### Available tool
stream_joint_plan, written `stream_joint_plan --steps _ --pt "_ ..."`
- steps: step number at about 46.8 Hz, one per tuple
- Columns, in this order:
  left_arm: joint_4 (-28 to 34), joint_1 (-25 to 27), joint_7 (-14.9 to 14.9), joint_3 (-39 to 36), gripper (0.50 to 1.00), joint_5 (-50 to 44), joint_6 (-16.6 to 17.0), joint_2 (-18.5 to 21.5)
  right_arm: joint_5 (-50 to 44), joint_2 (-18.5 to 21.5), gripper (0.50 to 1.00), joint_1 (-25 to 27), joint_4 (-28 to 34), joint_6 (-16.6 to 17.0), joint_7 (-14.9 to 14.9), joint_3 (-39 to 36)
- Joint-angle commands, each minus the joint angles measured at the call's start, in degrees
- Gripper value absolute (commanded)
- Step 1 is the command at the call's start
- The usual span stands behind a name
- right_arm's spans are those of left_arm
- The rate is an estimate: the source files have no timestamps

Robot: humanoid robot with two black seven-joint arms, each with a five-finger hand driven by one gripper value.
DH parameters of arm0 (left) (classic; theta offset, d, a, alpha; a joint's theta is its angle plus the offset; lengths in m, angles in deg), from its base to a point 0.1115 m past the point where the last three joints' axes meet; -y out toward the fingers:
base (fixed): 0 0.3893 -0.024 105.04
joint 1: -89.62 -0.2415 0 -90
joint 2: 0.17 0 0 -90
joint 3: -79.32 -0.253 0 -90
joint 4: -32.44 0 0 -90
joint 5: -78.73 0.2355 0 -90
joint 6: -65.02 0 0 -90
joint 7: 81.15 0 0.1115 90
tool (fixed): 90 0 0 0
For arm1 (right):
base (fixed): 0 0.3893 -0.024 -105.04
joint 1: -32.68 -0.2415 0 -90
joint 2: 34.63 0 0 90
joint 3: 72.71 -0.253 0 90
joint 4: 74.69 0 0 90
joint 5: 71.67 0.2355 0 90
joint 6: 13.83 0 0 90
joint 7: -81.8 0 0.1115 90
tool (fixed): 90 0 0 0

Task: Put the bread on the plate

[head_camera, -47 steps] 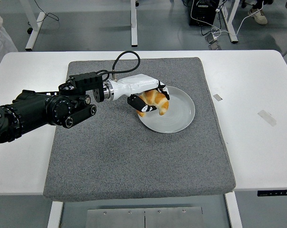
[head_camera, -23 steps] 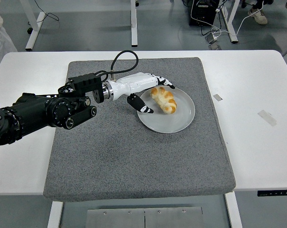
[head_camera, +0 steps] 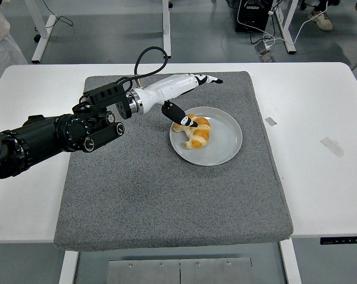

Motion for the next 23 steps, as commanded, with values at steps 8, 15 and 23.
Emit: stream_joint_plan --steps 8,15,23 --pt "-1.67 -0.17 0.00 2.13 0.974 -7.96 -0.01 0.00 0.00 0.00 1.000 0.00 0.00 0.00 0.05 0.00" --pt "-3.43 -0.44 0.00 3.54 0.975 -16.75 -0.18 0.00 0.00 0.00 1.000 0.09 0.00 0.00 0.05 0.00" --pt "-3.69 -1.67 0.00 7.66 0.977 -28.44 -0.45 0.00 0.00 0.00 1.000 0.09 0.00 0.00 -0.04 0.09"
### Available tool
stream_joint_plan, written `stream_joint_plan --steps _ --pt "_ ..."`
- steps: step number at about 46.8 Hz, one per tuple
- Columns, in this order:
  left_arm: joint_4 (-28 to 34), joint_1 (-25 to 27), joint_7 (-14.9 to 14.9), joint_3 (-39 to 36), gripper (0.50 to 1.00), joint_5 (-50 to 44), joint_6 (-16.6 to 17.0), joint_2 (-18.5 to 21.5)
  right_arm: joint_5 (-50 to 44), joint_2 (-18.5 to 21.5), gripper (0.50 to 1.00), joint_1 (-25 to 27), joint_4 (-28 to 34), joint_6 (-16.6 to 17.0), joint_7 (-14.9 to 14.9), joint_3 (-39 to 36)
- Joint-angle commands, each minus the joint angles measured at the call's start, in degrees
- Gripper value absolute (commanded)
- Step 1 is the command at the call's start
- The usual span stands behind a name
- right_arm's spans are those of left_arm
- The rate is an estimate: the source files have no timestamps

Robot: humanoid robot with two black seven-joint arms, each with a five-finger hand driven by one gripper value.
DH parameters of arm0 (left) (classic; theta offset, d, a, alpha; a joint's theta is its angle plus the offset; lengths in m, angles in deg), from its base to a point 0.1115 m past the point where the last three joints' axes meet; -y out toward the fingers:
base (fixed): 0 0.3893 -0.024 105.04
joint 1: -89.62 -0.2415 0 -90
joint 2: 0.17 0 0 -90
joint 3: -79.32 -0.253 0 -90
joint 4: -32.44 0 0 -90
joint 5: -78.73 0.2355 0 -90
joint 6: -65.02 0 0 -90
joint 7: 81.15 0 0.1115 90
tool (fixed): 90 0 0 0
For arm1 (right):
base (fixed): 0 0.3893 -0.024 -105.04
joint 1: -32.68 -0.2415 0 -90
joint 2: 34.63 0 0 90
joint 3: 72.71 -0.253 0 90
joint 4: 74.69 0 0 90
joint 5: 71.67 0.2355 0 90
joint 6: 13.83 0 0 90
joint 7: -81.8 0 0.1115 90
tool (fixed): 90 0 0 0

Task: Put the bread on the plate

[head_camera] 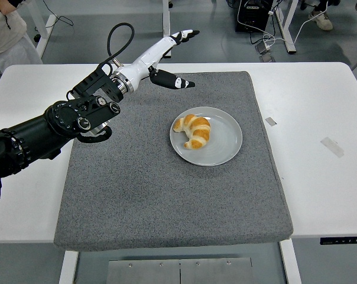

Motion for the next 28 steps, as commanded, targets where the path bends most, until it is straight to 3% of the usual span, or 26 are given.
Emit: stream_joint_plan --steps 1,8,21,28 --pt "0.00 -1.07 0.00 2.54 0.978 -4.93 -0.24 0.00 0.00 0.00 1.000 0.00 0.00 -0.02 -0.02 0.02" --pt "0.00 -3.97 0.00 11.85 0.981 -11.79 -0.51 0.00 0.00 0.00 1.000 0.00 0.00 -0.02 -0.02 0.02" --pt "0.09 -10.38 0.00 36.90 0.981 -17.07 -0.51 0.00 0.00 0.00 1.000 0.00 0.00 -0.02 -0.02 0.02" --pt "0.18 -13.02 3.09 44.81 0.981 -19.09 -0.51 0.00 0.00 0.00 1.000 0.00 0.00 -0.02 -0.02 0.02"
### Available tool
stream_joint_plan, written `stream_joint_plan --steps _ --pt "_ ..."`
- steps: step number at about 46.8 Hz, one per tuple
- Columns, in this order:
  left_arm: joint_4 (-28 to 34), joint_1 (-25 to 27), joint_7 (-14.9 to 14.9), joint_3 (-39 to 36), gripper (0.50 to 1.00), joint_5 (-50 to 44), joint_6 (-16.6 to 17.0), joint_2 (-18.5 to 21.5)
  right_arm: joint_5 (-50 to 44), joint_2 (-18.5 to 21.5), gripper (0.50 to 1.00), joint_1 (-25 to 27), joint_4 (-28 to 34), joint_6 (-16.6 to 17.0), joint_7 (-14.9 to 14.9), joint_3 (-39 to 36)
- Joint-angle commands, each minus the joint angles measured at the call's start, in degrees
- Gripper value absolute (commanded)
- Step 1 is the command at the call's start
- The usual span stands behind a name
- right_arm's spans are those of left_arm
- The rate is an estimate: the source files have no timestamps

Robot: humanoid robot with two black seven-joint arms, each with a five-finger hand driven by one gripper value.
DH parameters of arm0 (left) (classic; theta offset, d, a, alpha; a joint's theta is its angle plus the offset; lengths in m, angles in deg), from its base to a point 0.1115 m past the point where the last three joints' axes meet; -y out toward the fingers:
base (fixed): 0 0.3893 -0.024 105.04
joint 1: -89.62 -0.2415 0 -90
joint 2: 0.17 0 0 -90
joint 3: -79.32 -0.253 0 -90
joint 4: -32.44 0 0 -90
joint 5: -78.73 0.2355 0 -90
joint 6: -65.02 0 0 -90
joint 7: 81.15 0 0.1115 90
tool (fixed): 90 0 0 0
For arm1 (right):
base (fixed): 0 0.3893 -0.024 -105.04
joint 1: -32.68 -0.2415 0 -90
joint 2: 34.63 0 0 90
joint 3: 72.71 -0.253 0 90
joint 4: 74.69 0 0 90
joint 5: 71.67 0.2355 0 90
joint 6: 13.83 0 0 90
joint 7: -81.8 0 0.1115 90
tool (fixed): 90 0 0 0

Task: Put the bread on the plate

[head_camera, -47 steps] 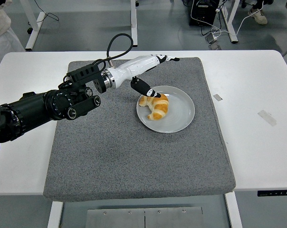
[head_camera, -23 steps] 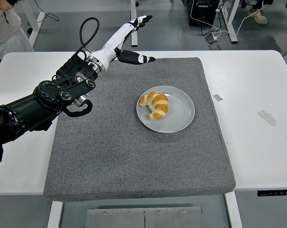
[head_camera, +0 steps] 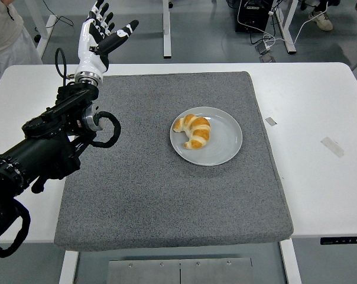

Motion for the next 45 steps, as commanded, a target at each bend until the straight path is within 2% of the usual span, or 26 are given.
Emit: stream_joint_plan --steps 1,12,28,39,45 --pt "0.10 -1.20 1.39 3.47 0.981 -1.44 0.04 -0.01 0.00 0.00 1.000 -0.01 -0.01 0.00 0.01 0.01" --pt "0.10 -4.54 5.61 10.68 0.981 -8.92 -0.05 -0.01 0.00 0.00 1.000 -0.01 -0.01 0.00 0.01 0.01" --pt "0.27 -4.98 12.03 17.71 0.981 -9.80 -0.84 -0.01 0.00 0.00 1.000 0.08 -0.01 0.00 0.01 0.01" --pt "0.27 -5.07 14.75 17.72 0.981 -10.06 -1.28 -0.01 0.00 0.00 1.000 0.08 -0.01 0.01 0.01 0.01" --pt "0.27 -5.16 14.84 17.63 0.981 -9.98 -1.19 -0.01 0.00 0.00 1.000 0.08 -0.01 0.00 0.01 0.01"
